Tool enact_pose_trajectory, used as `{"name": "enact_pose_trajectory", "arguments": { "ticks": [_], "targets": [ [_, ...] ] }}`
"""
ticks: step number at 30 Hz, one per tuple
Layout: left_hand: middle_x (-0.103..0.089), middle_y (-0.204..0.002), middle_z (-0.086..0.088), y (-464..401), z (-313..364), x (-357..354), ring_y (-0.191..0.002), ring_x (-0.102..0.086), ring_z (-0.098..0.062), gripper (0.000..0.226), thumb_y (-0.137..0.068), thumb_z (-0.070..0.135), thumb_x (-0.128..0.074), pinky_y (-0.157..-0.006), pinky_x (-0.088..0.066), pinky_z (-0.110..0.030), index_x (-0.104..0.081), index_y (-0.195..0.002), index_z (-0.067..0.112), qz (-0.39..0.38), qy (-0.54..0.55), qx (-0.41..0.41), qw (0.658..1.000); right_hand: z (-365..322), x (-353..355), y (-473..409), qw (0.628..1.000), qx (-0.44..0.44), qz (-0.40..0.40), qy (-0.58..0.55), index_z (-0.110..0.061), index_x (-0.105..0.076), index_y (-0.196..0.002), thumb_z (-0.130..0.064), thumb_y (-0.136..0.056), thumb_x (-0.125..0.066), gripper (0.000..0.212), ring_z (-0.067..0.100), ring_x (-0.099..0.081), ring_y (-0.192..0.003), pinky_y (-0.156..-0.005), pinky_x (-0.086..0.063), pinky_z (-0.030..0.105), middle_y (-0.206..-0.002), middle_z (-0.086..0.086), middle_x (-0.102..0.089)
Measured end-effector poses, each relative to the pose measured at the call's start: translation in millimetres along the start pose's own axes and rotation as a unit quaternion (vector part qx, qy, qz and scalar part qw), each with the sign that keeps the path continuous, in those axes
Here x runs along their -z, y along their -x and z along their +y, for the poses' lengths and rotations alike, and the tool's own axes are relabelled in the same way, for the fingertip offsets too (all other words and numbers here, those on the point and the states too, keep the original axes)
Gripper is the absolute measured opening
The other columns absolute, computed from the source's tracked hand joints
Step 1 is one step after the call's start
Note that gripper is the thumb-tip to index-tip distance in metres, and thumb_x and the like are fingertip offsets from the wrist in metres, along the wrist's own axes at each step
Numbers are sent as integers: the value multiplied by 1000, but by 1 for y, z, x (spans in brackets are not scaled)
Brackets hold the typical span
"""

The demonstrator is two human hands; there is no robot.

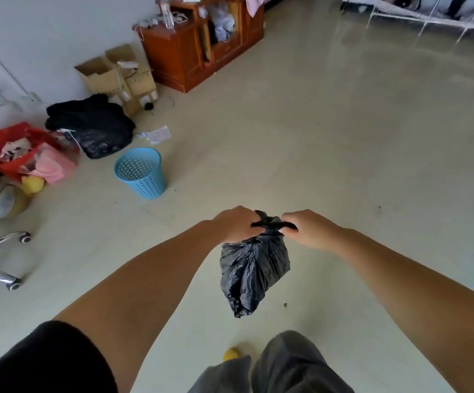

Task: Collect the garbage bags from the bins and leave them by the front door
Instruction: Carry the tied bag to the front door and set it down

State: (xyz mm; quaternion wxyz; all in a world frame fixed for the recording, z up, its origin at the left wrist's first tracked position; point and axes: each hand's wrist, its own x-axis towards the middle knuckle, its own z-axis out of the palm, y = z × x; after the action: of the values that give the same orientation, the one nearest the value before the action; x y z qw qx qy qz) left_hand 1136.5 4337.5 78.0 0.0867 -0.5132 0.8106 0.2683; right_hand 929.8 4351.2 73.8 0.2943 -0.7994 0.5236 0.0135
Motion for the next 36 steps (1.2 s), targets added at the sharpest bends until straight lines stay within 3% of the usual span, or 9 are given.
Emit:
{"name": "enact_pose_trajectory", "arguments": {
  "ticks": [10, 14, 19, 28, 36],
  "targets": [
    [-47, -63, 6, -233, -39, 127, -57, -44, -12, 29, -95, 33, -46, -50, -31, -24, -49, -69, 21, 15, -12, -12, 1000, 117, 136, -187, 1000, 14, 2, -2, -30, -36, -64, -28, -96, -45, 33, 13, -38, -50, -49, -26, 28, -61, -3, -45],
    [-47, -64, 5, -325, -37, 177, -61, -45, -14, 28, -95, 32, -46, -51, -31, -24, -50, -71, 18, 6, 2, 2, 1000, 177, 201, -256, 999, 24, -12, 20, -19, -45, -75, -31, -97, -44, 24, 11, -38, -50, -48, -26, 27, -62, -4, -45],
    [-47, -64, 5, -432, -42, 236, -59, -45, -13, 30, -94, 33, -46, -51, -30, -24, -46, -66, 22, 13, 15, -5, 1000, 242, 272, -337, 999, 17, -13, 23, -18, -50, -80, -31, -96, -44, 21, 13, -41, -51, -49, -27, 28, -64, -2, -49],
    [-48, -64, 4, -659, -81, 360, -57, -43, -12, 32, -96, 32, -45, -53, -32, -26, -45, -65, 23, 10, -2, -45, 999, 355, 405, -523, 999, -14, 18, 46, -24, -41, -69, -29, -95, -45, 27, 16, -43, -55, -49, -27, 28, -61, -6, -46],
    [-49, -65, 2, -846, -119, 491, -59, -47, -17, 33, -95, 32, -46, -56, -35, -29, -44, -64, 23, -6, -18, -66, 998, 436, 529, -678, 998, -39, 43, 4, -17, -45, -74, -27, -95, -46, 23, 11, -39, -50, -48, -25, 26, -61, -4, -45]
  ]
}}
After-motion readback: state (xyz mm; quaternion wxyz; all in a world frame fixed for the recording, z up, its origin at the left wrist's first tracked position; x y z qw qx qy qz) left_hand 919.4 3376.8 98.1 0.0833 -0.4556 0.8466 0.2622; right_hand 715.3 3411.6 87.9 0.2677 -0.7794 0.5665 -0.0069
